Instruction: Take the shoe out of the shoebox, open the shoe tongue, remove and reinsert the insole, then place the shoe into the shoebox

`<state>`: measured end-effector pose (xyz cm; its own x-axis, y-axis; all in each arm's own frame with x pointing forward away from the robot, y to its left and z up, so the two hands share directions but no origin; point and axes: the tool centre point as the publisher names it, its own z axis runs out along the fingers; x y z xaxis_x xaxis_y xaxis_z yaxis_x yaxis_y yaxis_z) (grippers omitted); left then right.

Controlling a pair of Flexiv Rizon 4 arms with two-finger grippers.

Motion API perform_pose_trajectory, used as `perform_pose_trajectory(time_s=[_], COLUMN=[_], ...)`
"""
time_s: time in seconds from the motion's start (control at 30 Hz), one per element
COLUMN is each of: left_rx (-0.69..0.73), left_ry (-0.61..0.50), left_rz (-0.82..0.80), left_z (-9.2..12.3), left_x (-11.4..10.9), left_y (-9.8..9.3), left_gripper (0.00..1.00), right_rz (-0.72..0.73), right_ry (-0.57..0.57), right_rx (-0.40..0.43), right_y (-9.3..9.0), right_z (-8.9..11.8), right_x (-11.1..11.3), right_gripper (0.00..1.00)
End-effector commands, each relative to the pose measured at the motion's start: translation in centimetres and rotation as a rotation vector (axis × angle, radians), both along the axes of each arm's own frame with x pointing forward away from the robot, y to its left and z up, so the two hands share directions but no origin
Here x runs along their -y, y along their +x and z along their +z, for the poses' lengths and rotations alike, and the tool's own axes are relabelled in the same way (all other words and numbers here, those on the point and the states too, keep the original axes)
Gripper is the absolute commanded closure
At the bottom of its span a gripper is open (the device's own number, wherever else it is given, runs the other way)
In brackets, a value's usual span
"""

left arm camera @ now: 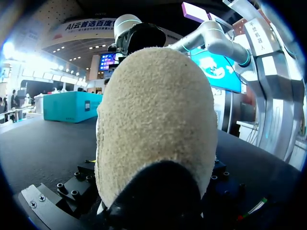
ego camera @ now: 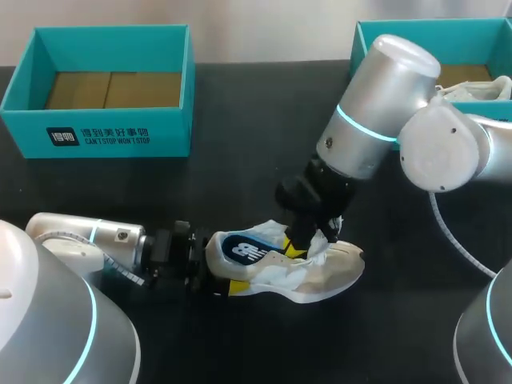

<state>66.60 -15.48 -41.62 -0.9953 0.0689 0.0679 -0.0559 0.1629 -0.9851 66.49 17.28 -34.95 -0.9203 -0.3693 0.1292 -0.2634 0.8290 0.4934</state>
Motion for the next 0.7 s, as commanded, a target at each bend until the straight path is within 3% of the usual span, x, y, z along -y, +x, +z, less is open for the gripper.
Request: perform_pose_trajectory(time_s=[0.03, 0.33, 0.63, 0.67, 0.7], left_rx=[0.001, 0.001, 0.001, 0.001, 0.001], left_ry=[0.0, 0.0, 0.0, 0.0, 0.0], left_rz=[0.003, 0.003, 0.003, 0.003, 0.003], left_z=[-0.2, -0.2, -0.2, -0.2, -0.2], left_x=[-0.1, -0.1, -0.1, -0.1, -0.1], left_y=[0.1, 0.1, 0.1, 0.1, 0.1], left_gripper=[1.0, 1.0, 1.0, 1.0, 1.0], right_rz=[0.043, 0.191, 0.211, 0.203, 0.194], right_ry=[-0.034, 0.002, -0.005, -0.009, -0.008], right_rx=[0.009, -0.002, 0.015, 0.012, 0.009], right_y=[0.7, 1.1, 1.3, 1.3, 1.4], right_z=[1.0, 1.9, 2.9, 2.9, 2.9], right_x=[-1.7, -3.7, -5.4, -5.4, -5.3], right_gripper=[1.0, 1.0, 1.0, 0.9, 0.69])
